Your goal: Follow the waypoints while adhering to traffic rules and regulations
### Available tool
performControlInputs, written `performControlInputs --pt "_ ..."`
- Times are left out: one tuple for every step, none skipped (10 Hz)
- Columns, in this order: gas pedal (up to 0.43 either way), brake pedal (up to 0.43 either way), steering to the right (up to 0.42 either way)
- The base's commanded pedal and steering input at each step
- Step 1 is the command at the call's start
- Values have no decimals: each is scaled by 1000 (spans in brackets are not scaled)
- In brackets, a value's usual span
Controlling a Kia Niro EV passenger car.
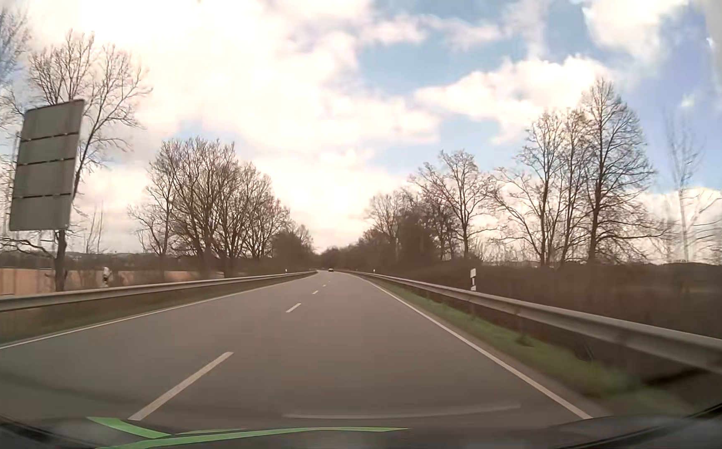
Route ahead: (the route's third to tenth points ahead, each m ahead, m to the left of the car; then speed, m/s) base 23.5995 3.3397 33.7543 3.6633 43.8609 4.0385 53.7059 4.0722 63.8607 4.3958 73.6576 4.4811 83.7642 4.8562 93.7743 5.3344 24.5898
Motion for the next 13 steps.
performControlInputs --pt "248 0 -2" --pt "248 0 -2" --pt "248 0 -2" --pt "248 0 -2" --pt "248 0 -2" --pt "248 0 -2" --pt "248 0 -2" --pt "248 0 -2" --pt "248 0 -2" --pt "248 0 -2" --pt "248 0 -2" --pt "248 0 -2" --pt "248 0 -2"
